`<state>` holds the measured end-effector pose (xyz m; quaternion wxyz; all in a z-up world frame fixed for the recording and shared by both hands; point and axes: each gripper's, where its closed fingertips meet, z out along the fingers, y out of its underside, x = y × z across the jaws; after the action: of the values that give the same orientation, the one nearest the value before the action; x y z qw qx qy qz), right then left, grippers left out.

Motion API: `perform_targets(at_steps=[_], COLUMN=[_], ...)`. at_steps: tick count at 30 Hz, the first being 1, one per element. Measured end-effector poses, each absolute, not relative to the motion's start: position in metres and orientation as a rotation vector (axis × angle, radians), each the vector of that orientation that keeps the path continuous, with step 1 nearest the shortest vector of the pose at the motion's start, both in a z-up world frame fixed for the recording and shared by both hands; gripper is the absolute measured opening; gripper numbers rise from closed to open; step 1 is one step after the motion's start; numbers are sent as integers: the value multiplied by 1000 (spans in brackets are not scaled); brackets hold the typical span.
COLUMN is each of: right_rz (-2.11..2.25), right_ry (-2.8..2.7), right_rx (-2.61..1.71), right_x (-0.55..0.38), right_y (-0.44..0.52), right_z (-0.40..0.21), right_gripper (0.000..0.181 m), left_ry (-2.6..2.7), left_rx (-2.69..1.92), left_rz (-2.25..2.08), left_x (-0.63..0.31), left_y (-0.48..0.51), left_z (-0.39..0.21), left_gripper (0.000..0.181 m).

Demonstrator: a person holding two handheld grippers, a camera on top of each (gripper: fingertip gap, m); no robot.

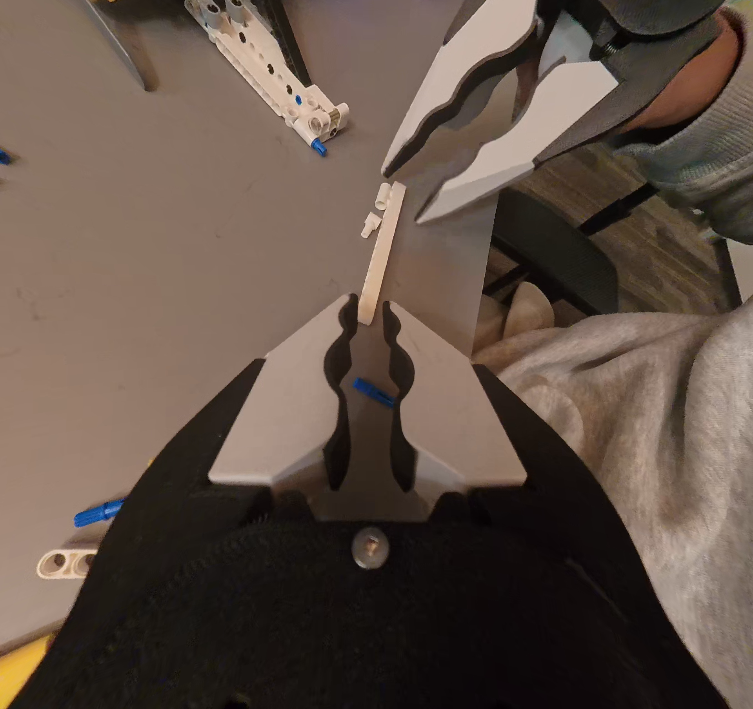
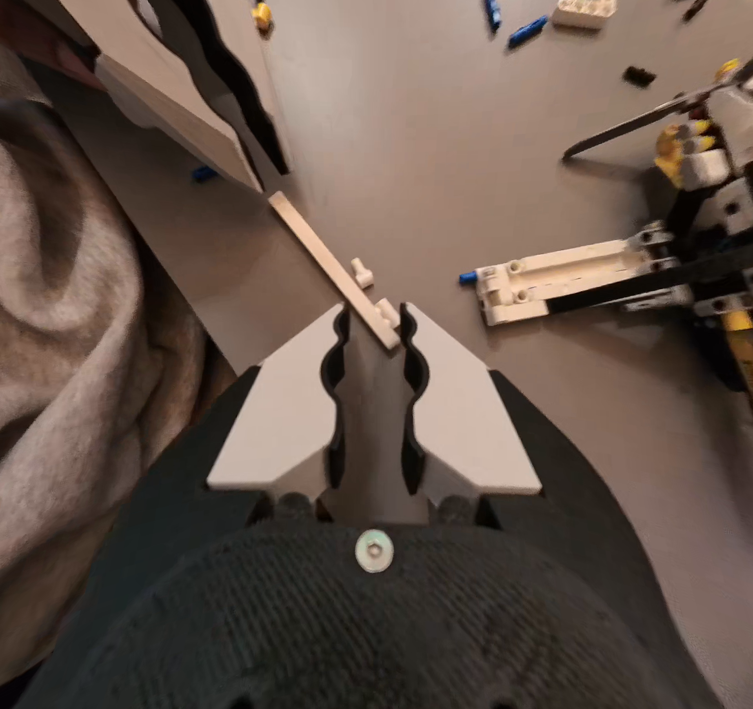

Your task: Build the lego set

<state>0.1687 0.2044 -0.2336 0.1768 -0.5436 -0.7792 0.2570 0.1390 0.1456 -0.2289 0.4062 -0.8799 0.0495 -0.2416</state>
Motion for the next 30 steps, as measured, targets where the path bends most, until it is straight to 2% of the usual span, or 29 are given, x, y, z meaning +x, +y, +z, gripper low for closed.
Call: perform_targets(at_steps=[4, 7, 9, 10, 13, 19, 23, 28, 30], right_rz=[741, 765, 779, 776, 761, 682, 683, 692, 699], right_ry=[-2234, -2247, -2259, -2266, -2270, -2008, -1989, -1992, -1998], right_rx=[-1523, -1469, -1455, -1444, -1359, -789, -691, -597, -588], right_x=[171, 169, 170, 171, 174, 159, 159, 160, 159], right_y=[207, 203, 201, 201, 199, 181, 169, 156, 152], right_z=[-246, -247, -247, -247, -241, -175, -168, -160, -159], right_gripper=[40, 43, 32, 18, 17, 16, 16, 9, 8], left_ry=[129, 109, 90, 82, 34, -77, -104, -144, -178], left_rx=[-2225, -2203, -2182, -2167, -2090, -1881, -1866, -1830, -1809], left_rz=[-603, -605, -614, -628, -699, -961, -983, -1020, -1049], left_x=[139, 137, 135, 135, 136, 139, 133, 128, 124], left_y=[146, 147, 147, 148, 151, 151, 149, 149, 148], left_z=[-230, -227, -224, -222, -211, -180, -179, -176, -175], left_gripper=[13, 16, 20, 22, 25, 32, 18, 29, 39])
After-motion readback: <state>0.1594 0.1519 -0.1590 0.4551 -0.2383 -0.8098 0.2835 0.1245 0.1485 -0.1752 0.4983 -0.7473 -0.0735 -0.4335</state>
